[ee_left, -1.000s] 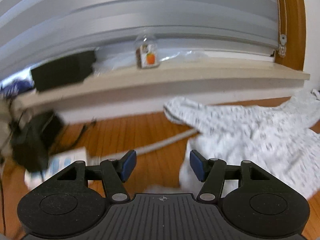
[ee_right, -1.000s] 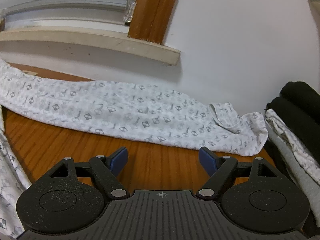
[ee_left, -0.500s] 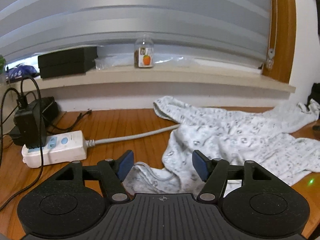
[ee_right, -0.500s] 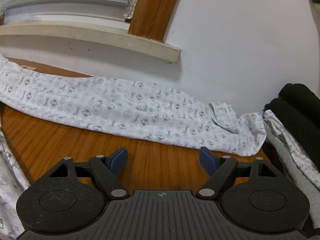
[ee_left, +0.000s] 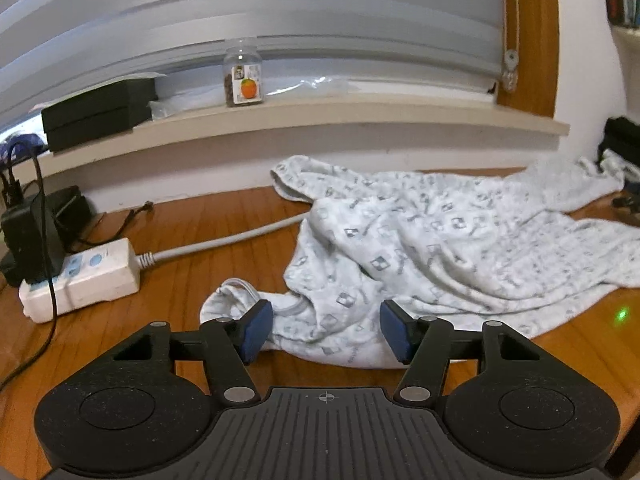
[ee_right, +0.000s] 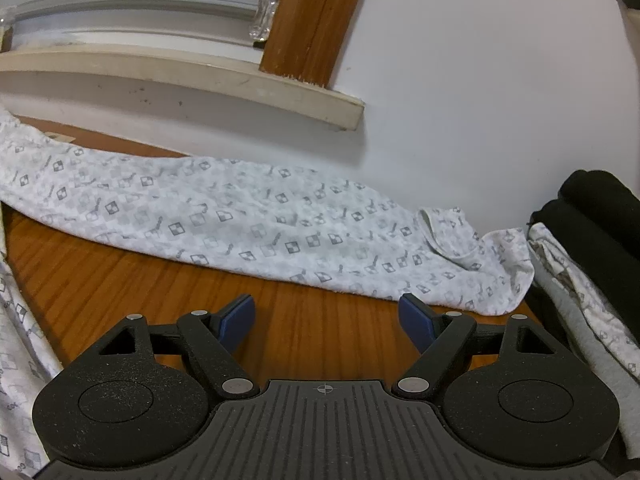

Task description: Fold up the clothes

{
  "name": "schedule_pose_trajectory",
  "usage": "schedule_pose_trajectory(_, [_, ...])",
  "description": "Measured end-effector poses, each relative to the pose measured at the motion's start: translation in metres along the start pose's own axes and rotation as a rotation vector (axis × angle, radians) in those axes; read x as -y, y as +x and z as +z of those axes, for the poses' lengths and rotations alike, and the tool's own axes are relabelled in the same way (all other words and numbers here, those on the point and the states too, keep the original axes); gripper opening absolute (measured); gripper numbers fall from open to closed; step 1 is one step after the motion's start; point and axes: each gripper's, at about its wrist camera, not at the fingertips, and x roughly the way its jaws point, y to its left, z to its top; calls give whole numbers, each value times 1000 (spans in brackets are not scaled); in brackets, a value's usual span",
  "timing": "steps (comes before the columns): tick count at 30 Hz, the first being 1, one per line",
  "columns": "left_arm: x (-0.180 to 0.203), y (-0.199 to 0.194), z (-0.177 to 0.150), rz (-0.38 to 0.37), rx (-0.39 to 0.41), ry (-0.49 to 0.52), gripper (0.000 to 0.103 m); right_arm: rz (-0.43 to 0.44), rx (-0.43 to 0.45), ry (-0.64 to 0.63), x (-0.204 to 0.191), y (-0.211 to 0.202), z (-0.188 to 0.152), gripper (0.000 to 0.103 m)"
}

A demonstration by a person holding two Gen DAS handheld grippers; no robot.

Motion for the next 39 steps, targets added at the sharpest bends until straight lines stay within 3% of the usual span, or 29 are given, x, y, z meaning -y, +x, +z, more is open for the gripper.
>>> schedule_pose_trajectory(1, [1, 2, 1, 8, 0, 8, 63, 0, 0, -1, 0, 0, 0, 79])
schedule_pose_trajectory(3, [1, 7, 2, 9, -9, 21, 52, 0, 0, -2, -1, 0, 0, 79])
schedule_pose_trajectory(4, [0, 9, 3, 1, -18, 25, 31, 0, 1, -2, -1, 0, 0, 79])
schedule_pose_trajectory(5, [0, 11, 4, -7, -27, 29, 20, 0, 1, -2, -1, 0, 0, 79])
schedule_pose_trajectory(9, [-7, -1, 12, 5, -40, 9, 9, 1, 7, 3, 0, -1, -1, 79])
schedule_pose_trajectory(15, [-30, -63, 33, 12, 7, 12, 7, 6, 6, 6, 0, 0, -1, 79])
schedule_pose_trajectory(17, [-39, -88, 39, 65, 22, 50, 7, 7, 6, 5, 0, 0, -1, 79])
schedule_pose_trajectory(20, [-57, -109, 40, 76, 4, 46, 7, 7, 2, 2, 0, 0, -1, 79])
schedule_pose_trajectory(22, [-63, -113, 35, 60, -43, 48, 7, 7, -1, 0, -1, 1, -1, 79])
schedule_pose_trajectory(24, [-63, -107, 24, -13, -121, 66, 8, 5, -3, -4, -2, 1, -1, 79])
schedule_pose_trajectory(27, [-60, -96, 10, -35, -183, 79, 12, 3, -5, -8, -3, 1, -1, 79])
schedule_pose_trajectory(33, [-70, -93, 20, -11, -124, 23, 33, 2, -10, -14, -4, 2, -1, 79])
schedule_pose_trajectory(39, [-76, -87, 37, 37, -92, 11, 34, -1, -8, -18, -5, 2, -1, 80])
